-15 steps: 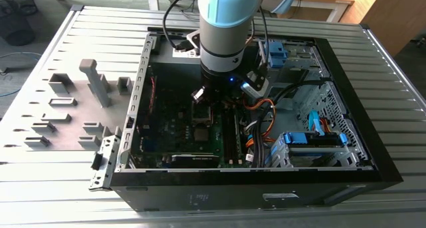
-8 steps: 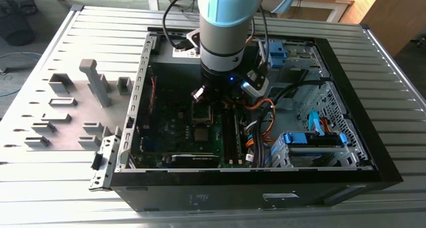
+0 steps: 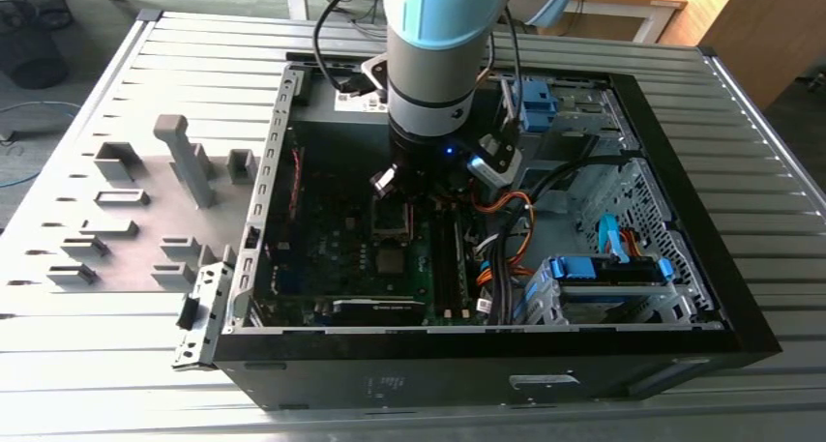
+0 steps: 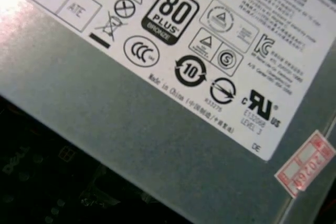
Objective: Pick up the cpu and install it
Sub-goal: 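Close the cpu cover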
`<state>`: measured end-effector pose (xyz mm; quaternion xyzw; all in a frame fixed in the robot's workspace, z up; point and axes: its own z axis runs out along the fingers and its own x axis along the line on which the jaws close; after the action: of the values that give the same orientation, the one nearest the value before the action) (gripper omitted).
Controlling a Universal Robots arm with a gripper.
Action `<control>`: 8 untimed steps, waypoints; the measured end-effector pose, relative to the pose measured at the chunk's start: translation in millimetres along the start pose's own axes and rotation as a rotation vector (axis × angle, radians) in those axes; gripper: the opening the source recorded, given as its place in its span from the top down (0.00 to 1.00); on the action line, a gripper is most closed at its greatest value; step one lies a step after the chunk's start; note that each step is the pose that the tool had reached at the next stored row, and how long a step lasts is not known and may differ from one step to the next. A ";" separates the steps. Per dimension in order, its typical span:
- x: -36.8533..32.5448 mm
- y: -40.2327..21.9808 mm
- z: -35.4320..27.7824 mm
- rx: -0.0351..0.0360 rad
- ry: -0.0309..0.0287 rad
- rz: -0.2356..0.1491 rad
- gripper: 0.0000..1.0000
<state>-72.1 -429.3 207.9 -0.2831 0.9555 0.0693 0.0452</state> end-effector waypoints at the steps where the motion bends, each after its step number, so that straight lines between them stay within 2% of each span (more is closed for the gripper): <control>1: 0.0 0.0 0.0 0.0008 0.0005 0.000 0.89; 8: 0.1 0.0 0.2 0.0002 0.0007 0.000 0.89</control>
<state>-72.1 -429.3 207.7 -0.2830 0.9556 0.0691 0.0448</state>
